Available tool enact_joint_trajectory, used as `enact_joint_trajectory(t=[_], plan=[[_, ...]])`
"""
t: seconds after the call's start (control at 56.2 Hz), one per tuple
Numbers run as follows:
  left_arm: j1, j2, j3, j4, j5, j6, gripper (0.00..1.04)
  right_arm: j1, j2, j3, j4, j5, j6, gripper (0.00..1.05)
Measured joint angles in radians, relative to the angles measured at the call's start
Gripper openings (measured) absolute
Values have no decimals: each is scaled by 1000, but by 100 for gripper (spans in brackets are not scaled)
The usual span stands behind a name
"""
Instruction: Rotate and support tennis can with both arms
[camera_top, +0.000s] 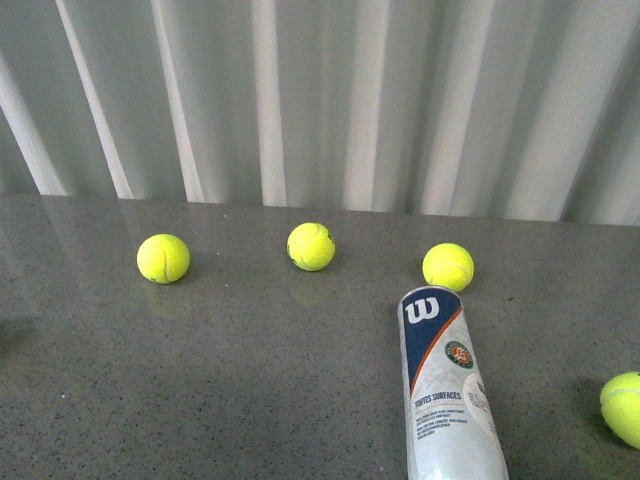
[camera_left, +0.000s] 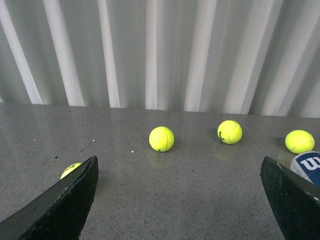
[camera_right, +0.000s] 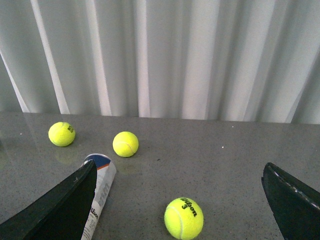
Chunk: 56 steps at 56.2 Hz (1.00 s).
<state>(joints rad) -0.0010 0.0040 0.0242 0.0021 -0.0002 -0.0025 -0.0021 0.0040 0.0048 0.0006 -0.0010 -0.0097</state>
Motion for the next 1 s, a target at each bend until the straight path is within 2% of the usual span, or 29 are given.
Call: enact_joint_trajectory(t=[0.267, 0.302, 0.356, 0.373, 0.427, 0.533, 0.658, 0.782, 0.907, 0.996], plan=[[0, 0, 0, 0, 0, 0, 98, 0, 0, 0, 0, 0, 0, 98], [0, 0, 0, 0, 0, 0, 98, 10, 32, 31, -81, 24, 34, 98], [0, 0, 0, 0, 0, 0, 98, 37, 200, 164, -297, 84, 112, 98], [0, 0, 0, 0, 0, 0, 98, 38, 240, 193, -306, 82, 122, 98], [0, 0, 0, 0, 0, 0, 98, 2, 366, 291, -211, 41, 171, 98], [0, 0, 0, 0, 0, 0, 98, -103, 578, 437, -2, 31, 242, 98], [0, 0, 0, 0, 0, 0, 98, -131, 855, 577, 98, 69, 309, 98], [0, 0, 0, 0, 0, 0, 98, -104, 1142, 714, 94, 114, 346, 98], [0, 0, 0, 0, 0, 0, 98, -44, 1365, 840, 16, 101, 374, 98], [0, 0, 0, 0, 0, 0, 98, 29, 1515, 909, -53, 68, 372, 98]])
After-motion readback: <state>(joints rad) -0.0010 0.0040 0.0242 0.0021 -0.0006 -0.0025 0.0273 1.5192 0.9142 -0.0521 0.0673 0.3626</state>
